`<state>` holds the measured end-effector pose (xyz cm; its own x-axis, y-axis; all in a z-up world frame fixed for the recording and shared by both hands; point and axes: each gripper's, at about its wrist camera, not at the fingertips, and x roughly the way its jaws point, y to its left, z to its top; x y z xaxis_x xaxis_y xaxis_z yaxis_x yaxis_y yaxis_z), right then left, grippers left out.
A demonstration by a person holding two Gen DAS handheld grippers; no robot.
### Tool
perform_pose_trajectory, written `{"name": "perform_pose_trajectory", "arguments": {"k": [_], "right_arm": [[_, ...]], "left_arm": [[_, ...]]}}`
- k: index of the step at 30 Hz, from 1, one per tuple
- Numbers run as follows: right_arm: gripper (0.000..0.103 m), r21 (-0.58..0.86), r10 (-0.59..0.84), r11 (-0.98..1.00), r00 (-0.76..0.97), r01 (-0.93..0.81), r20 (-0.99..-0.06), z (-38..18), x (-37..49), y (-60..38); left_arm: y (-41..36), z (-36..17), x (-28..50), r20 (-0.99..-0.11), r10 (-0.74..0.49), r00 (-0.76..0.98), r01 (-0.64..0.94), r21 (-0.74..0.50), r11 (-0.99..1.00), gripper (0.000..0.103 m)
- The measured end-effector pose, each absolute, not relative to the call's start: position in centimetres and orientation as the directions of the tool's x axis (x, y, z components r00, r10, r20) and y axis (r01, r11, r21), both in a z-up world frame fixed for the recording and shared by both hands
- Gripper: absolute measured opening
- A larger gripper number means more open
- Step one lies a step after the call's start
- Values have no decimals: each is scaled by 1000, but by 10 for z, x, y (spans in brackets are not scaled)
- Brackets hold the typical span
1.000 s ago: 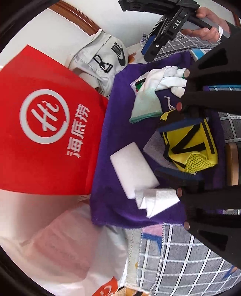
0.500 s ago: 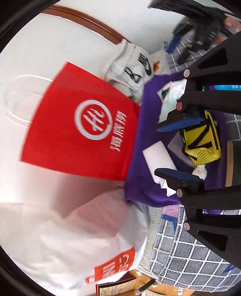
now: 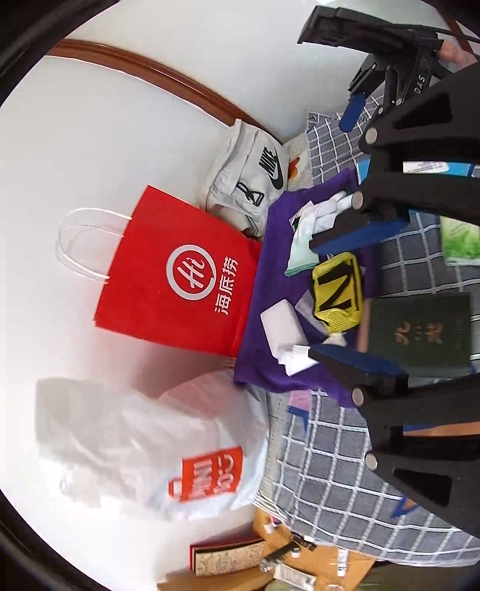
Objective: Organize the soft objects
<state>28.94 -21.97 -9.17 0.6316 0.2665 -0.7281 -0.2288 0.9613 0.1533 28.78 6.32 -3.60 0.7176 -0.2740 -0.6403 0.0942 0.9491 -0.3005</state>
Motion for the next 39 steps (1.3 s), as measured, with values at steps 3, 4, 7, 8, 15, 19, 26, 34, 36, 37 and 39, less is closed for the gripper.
{"name": "perform_pose_trajectory", "arguments": {"k": [3,4,7,8,15,19,26,34,36,37,39], "right_arm": [[87,142,249,966,645,-214,-722,-90,271,-217],[91,129,235,970,652,-207,-721,-90,264,-216],[91,94,227,969,673,-229,-703,-89,245,-212],[91,87,226,969,684,-232,-694,-89,240,-212],[91,200,310,951,693,-238,-651,-95,207,-222],[91,291,376,927,606,-238,-701,-114,204,-219],[91,243,400,912,589,-330,-702,-131,174,-173],[86,70,295,920,562,-386,-772,-168,177,-115],[86,26,262,920,561,-392,-785,-177,182,-105],[84,10,247,921,563,-389,-789,-179,183,-103],[78,-34,202,924,562,-380,-802,-189,189,-99]], "left_arm": [[67,-34,270,-633,-274,725,91,-306,948,51],[69,-34,263,-626,-281,728,90,-318,944,51],[77,-36,244,-587,-301,752,90,-361,928,51],[79,-37,238,-580,-292,761,82,-361,929,51],[83,-45,208,-598,-245,763,71,-300,951,51],[84,-60,196,-656,-235,717,64,-274,960,51],[96,-87,171,-713,-195,674,18,-248,969,51],[113,-116,164,-759,-198,620,-6,-257,966,56],[118,-123,164,-764,-202,612,-12,-264,964,56],[119,-126,164,-767,-207,608,-12,-270,963,56],[123,-131,164,-770,-218,599,-11,-280,960,56]]}}
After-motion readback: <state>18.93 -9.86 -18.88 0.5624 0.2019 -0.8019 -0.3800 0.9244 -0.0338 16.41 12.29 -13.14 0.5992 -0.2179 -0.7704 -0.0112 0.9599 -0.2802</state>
